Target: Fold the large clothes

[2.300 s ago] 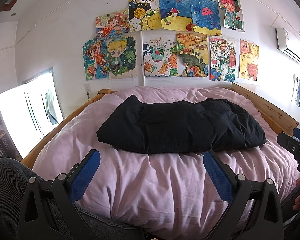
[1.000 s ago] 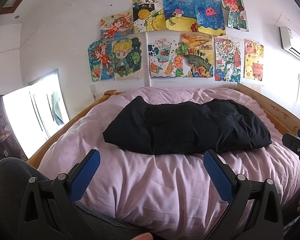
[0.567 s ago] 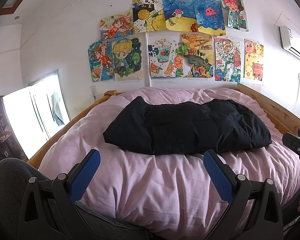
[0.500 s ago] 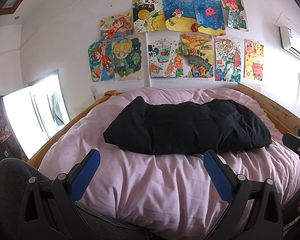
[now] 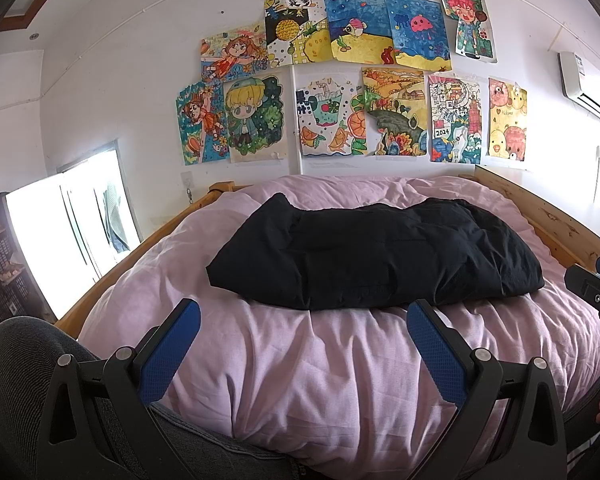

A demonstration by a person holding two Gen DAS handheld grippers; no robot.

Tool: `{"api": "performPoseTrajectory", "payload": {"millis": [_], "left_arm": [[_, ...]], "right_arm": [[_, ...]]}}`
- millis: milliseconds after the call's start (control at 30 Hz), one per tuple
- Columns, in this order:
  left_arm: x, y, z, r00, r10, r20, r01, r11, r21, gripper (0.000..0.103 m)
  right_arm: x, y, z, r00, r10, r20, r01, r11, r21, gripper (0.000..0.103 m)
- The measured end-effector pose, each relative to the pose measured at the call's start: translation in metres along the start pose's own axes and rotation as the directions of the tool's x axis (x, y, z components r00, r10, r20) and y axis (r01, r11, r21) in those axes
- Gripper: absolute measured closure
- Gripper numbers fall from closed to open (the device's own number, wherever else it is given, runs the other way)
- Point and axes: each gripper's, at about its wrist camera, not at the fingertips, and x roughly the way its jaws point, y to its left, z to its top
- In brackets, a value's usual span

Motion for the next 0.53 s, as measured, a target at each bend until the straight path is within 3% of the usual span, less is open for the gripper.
{"api": "performPoseTrajectory", "payload": {"millis": [533], "left_arm": [[0.0007,0.0003,-0.0006,1.0,0.0,0.001,0.0,1.0,0.0,0.002]], "right_arm": [[0.0005,-0.0006,0.0005,1.0,0.001,-0.003,-0.001,1.0,0.002,0.0]]}}
